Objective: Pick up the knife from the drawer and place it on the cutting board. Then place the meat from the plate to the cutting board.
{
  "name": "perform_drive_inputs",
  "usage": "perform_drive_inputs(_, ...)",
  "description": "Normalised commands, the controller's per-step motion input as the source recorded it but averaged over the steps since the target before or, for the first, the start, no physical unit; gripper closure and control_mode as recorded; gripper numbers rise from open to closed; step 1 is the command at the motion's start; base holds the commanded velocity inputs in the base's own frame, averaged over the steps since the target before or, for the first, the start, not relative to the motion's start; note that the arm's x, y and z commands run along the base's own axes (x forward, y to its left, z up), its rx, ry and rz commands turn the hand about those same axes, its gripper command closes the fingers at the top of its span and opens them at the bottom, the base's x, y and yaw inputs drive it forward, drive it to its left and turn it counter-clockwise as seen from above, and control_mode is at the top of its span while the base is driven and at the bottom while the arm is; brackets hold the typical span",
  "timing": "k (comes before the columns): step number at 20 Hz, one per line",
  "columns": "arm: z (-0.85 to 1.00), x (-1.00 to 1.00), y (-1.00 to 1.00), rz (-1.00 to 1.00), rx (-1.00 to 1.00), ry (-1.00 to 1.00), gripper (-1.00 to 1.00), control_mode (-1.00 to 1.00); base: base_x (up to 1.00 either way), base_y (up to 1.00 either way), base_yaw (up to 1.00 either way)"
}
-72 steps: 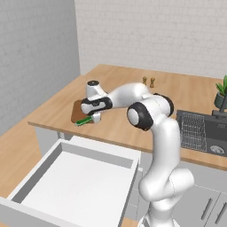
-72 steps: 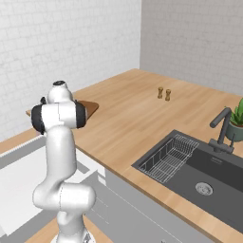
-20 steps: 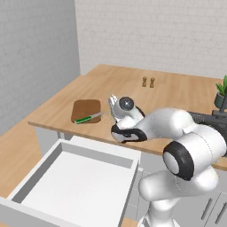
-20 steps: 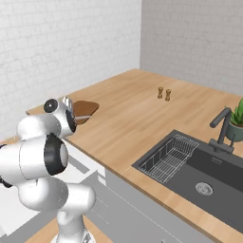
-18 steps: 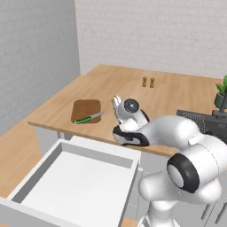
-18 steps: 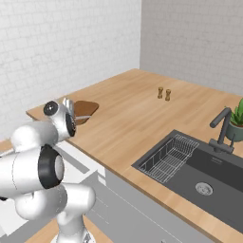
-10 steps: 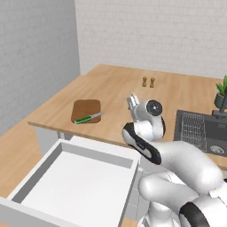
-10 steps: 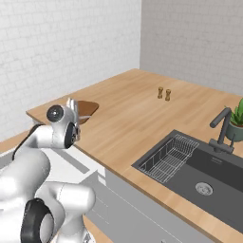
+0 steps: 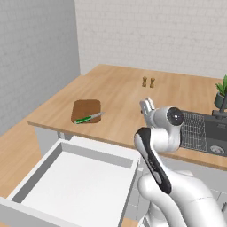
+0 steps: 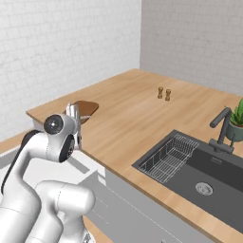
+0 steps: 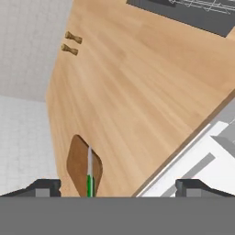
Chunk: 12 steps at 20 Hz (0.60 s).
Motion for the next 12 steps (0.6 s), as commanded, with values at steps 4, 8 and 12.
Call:
perform_drive_inputs(4, 0.0, -0.01, 0.01, 0.0, 0.0, 0.02, -1.0, -1.0, 0.0, 0.0, 0.0)
perform_drive_inputs(8, 0.0, 0.0, 0.03, 0.0, 0.0, 0.0, -1.0, -1.0, 0.0, 0.0, 0.0)
perform_drive_inputs(12, -0.04, -0.28, 0.02, 0.0, 0.0, 0.02, -1.0, -1.0, 0.0, 0.0, 0.0)
